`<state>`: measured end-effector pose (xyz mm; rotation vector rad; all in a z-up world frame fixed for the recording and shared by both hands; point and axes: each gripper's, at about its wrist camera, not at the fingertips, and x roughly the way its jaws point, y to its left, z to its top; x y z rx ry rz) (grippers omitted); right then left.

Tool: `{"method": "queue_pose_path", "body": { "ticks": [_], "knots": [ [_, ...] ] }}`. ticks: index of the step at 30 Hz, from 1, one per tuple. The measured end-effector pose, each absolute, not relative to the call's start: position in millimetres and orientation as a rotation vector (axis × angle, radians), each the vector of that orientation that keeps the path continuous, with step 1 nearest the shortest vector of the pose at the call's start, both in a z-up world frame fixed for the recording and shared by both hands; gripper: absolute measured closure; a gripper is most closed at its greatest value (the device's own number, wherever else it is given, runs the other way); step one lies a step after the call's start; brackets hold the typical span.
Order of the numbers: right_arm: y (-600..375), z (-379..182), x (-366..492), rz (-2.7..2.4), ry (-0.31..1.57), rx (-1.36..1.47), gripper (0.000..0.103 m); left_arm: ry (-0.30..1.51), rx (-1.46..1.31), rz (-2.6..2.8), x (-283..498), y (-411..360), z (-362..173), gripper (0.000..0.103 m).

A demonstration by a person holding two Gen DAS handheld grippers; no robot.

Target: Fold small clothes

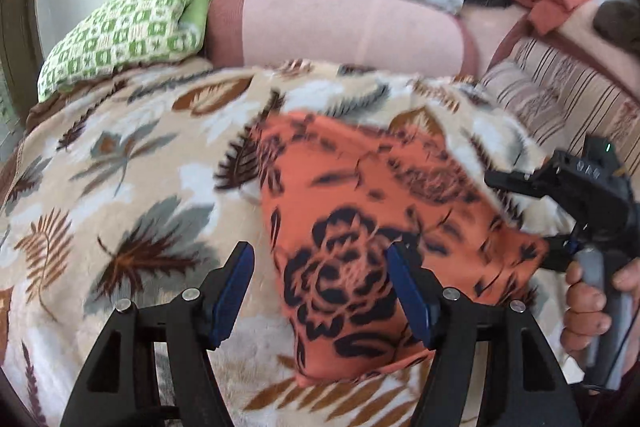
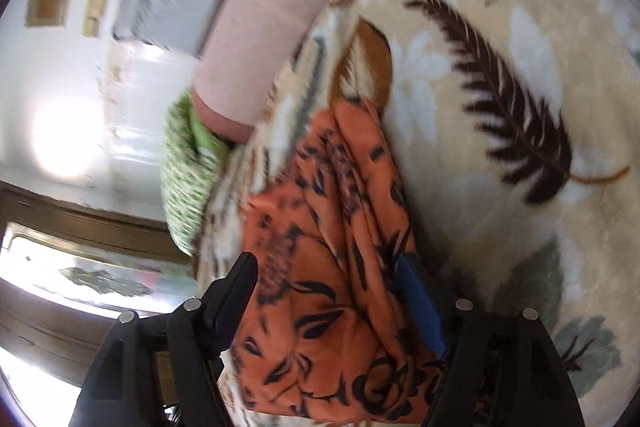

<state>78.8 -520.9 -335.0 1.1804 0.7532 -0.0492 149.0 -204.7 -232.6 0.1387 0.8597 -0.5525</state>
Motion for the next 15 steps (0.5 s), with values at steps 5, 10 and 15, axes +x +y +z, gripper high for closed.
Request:
{"method": "queue_pose_path", "body": {
  "ticks": [5,10,15],
  "knots": [
    [-482.6,-324.3,92.4,-0.070,0.838,0.922,0.067,0.906,0.199,-0.541,137.6,-214.0,-249.1,0.033],
    [-462.2,-312.8,79.2,-0.105,0.818,0.785,0.084,0.912,0.227,-0.537,129.0,-216.6,-253.0,0.033],
    [-459.5,-278.0,41.6,-0.204,0.664,0.650,0.101,0.914,0.225,-0.548,124.7,-215.8,-252.2,0.033]
  ]
}}
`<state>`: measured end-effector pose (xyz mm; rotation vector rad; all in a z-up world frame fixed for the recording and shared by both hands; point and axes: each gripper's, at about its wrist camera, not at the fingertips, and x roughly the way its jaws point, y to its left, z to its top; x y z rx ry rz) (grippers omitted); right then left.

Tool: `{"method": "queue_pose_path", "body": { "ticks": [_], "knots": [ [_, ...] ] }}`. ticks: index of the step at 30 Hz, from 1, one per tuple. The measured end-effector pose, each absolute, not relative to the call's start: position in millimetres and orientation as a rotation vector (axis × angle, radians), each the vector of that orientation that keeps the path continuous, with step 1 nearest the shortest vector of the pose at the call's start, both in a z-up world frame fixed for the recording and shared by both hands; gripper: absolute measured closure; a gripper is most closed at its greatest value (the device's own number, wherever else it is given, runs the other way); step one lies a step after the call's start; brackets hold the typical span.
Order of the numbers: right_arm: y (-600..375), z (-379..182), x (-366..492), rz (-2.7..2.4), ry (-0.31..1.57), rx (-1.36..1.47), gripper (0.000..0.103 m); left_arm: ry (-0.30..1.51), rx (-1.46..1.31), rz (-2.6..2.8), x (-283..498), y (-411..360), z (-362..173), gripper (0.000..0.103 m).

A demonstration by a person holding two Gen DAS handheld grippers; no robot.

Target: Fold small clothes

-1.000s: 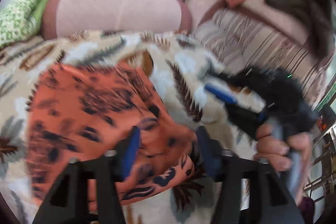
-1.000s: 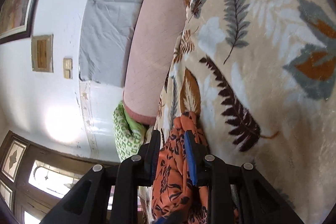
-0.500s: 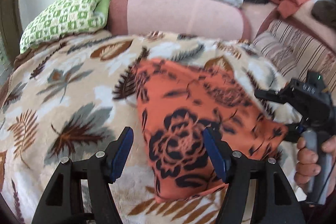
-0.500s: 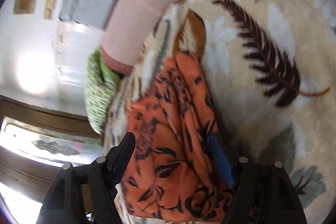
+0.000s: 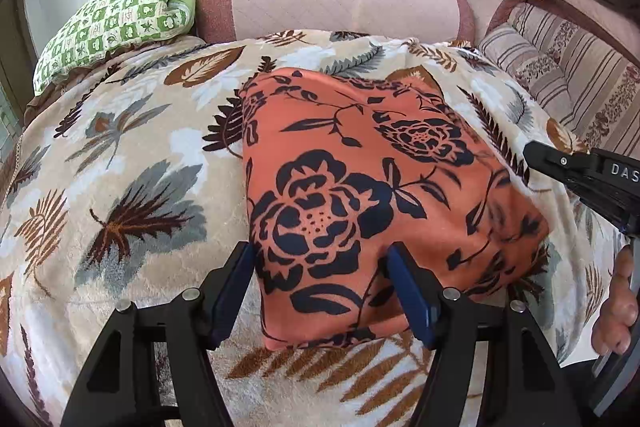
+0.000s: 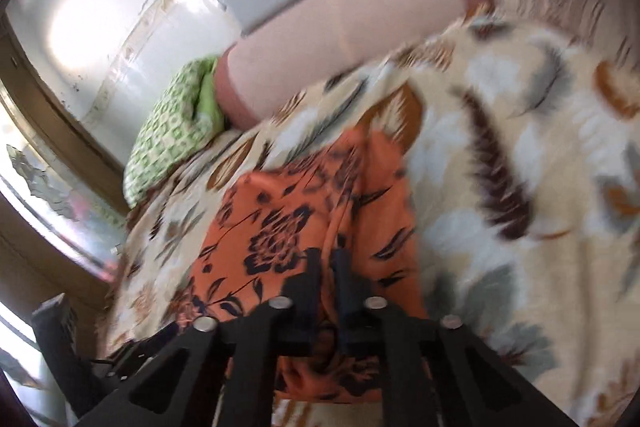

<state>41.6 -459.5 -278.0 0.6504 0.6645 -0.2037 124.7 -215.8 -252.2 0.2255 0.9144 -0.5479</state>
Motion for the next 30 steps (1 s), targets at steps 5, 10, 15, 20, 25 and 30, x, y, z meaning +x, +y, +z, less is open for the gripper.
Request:
{"method": "queue_pose_path", "body": {
  "ticks": [5,10,15,20,25,30],
  "knots": [
    [-491.3,-312.0,44.1,-0.136,0.767,0.902,0.096,0.908,0.257,-0.535,124.8,-220.0,-257.3,0.033],
    [-517.9,-308.6,44.4,0.022,0.615,1.116,0.075,0.932,0.257,-0.555,130.8,-217.3,-262.9,0.032],
    [-529.0,-315.7,69.2,0.059,0.566,1.183,0.016,1.022,0.213,-0.594,140.5,-211.4,-282.8,0.028],
    [-530.4,-321.6,98.4,0.019,0.622,1.140,0.018,1.082,0.144,-0.620,147.3,-204.0,-290.7,0.027],
    [-529.8,-338.2,129.2,0.053,0.689,1.153,0.035,1.052,0.180,-0.652,141.1,-202.7,-274.6,0.027],
    [-492.4,-326.1,145.5,0.006,0.809,0.919,0.081,0.993,0.155,-0.636,144.1,-186.1,-252.1,0.027]
  ]
}}
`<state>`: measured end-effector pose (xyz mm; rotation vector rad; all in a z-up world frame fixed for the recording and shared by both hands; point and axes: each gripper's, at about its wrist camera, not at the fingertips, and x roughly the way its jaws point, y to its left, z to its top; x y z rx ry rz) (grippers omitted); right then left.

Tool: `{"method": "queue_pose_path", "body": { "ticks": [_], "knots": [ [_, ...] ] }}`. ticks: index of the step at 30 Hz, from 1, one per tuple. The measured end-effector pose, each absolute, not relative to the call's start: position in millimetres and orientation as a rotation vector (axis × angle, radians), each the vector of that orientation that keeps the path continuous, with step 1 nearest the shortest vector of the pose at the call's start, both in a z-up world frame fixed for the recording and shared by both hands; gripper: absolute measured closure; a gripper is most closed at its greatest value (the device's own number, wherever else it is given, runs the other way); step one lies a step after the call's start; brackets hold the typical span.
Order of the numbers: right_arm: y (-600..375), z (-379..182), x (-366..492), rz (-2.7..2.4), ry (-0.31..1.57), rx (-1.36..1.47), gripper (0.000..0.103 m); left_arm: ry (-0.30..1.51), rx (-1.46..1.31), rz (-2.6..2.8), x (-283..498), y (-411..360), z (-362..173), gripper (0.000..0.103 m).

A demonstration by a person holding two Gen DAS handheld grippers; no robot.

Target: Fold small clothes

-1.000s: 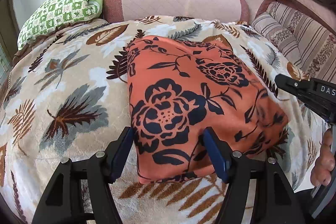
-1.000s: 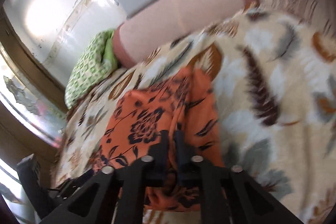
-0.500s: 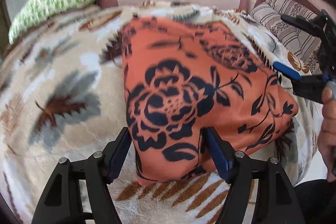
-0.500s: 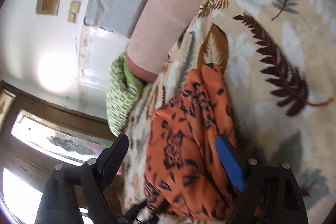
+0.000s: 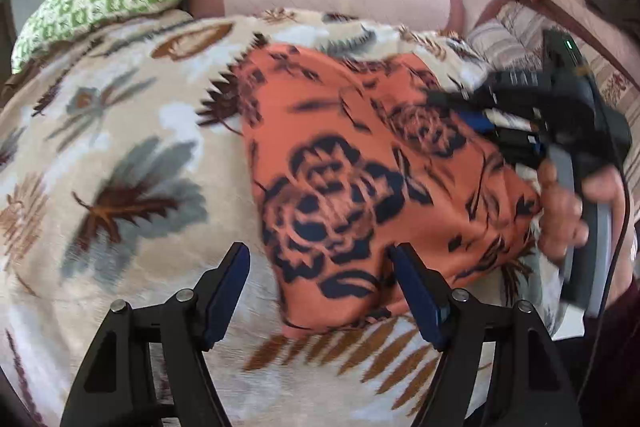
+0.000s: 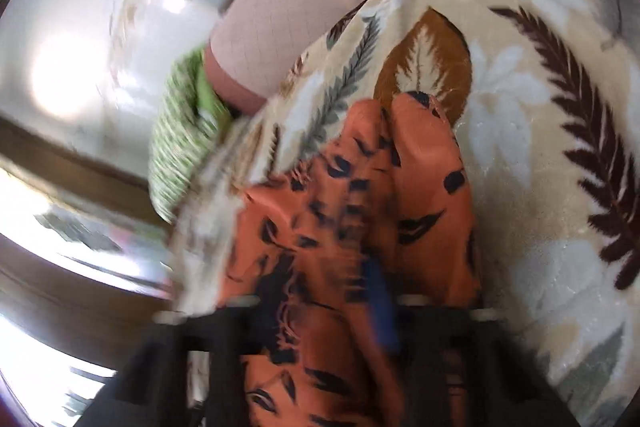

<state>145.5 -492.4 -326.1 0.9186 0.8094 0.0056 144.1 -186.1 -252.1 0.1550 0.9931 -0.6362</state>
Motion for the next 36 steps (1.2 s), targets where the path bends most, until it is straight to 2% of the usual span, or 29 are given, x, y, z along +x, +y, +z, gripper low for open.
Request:
{"method": "queue_pose_path", "body": {
  "ticks": [3,6,10,15,17,19,25,29,32,34,36],
  "knots": [
    [-478.4,-315.0,138.0,-0.034,0.794,0.834,0.088,0.974,0.106,-0.616,152.1,-175.4,-239.9,0.027],
    [-475.7,-300.2,119.2,-0.067,0.744,0.781,0.091,0.948,0.087,-0.599,158.6,-170.4,-230.7,0.027],
    [-483.4,-289.5,94.8,-0.119,0.706,0.746,0.091,0.946,0.099,-0.591,163.7,-180.5,-234.8,0.027],
    [-515.6,-323.9,92.7,-0.190,0.806,0.860,0.090,1.006,0.149,-0.566,170.3,-207.7,-260.5,0.026],
    [-524.4,-332.7,95.0,-0.176,0.829,0.937,0.086,1.018,0.142,-0.560,171.6,-210.0,-262.6,0.026],
    [-532.5,-329.2,90.6,-0.166,0.785,1.020,0.085,1.013,0.154,-0.561,170.6,-207.9,-258.3,0.026],
    [-542.7,-291.8,88.6,-0.087,0.561,1.033,0.082,0.899,0.220,-0.545,161.1,-206.6,-231.8,0.026],
    [-526.4,-296.7,119.4,0.018,0.626,1.036,0.082,0.890,0.266,-0.531,167.2,-215.8,-230.8,0.026],
    [-521.2,-313.4,143.0,-0.018,0.736,1.027,0.082,0.942,0.311,-0.524,172.8,-218.9,-250.4,0.025],
    [-521.2,-341.5,160.7,-0.103,0.865,1.054,0.084,0.977,0.305,-0.520,176.5,-217.2,-265.4,0.018],
    [-525.6,-359.2,170.3,-0.123,0.878,1.101,0.084,1.004,0.284,-0.507,180.3,-214.3,-272.3,0.015]
  ]
}}
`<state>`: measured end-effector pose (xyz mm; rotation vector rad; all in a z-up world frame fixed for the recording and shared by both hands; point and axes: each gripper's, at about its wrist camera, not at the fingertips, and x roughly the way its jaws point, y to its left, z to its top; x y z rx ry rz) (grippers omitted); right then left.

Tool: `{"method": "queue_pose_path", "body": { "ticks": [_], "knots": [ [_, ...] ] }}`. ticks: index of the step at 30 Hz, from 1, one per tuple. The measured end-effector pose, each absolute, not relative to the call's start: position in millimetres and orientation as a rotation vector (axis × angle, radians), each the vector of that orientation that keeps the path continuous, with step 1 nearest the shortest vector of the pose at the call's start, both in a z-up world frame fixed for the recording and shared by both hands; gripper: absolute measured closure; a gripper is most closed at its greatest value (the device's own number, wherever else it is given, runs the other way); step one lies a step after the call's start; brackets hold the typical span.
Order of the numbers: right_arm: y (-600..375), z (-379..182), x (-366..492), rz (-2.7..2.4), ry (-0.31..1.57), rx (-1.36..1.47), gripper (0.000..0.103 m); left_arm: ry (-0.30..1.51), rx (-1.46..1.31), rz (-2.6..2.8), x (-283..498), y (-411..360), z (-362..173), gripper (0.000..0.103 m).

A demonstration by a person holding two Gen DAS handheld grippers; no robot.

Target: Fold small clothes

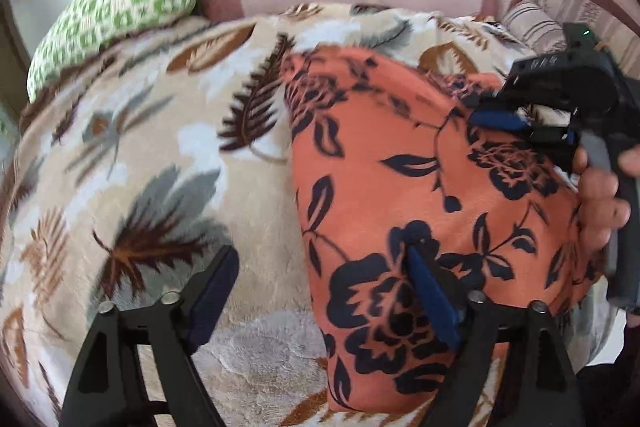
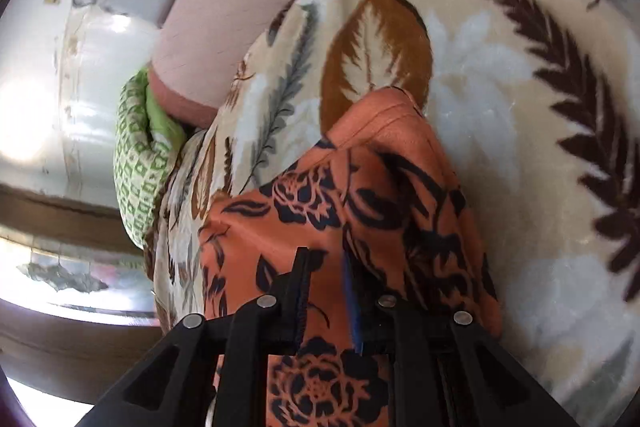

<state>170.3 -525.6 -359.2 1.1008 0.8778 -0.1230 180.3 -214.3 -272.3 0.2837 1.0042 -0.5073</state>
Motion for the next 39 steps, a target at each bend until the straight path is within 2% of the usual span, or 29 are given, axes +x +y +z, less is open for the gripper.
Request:
{"method": "queue_pose_path", "body": {
  "ticks": [8,13,17,21,25,32,39],
  "knots": [
    [-521.3,-322.0,143.7,-0.056,0.757,1.043,0.082,0.962,0.225,-0.485,163.4,-187.2,-242.1,0.016],
    [-496.1,-294.3,91.7,0.026,0.712,1.005,0.082,0.943,0.301,-0.457,151.5,-178.2,-251.5,0.016],
    [-474.9,-295.2,70.7,0.010,0.787,0.945,0.082,0.970,0.316,-0.450,153.8,-178.5,-276.1,0.015],
    [-461.6,-329.0,64.9,-0.077,0.933,0.912,0.083,0.930,0.340,-0.456,151.7,-181.7,-283.6,0.009],
    [-455.4,-322.2,66.8,-0.099,0.922,0.839,0.084,0.990,0.199,-0.515,165.1,-165.6,-283.0,0.007],
    [-432.5,-289.8,75.4,-0.065,0.789,0.725,0.081,0.871,0.202,-0.542,158.5,-163.9,-270.7,0.007],
    [-429.0,-327.0,114.8,-0.157,0.938,0.792,0.083,0.820,0.259,-0.552,157.3,-174.1,-265.4,0.007]
  ]
}}
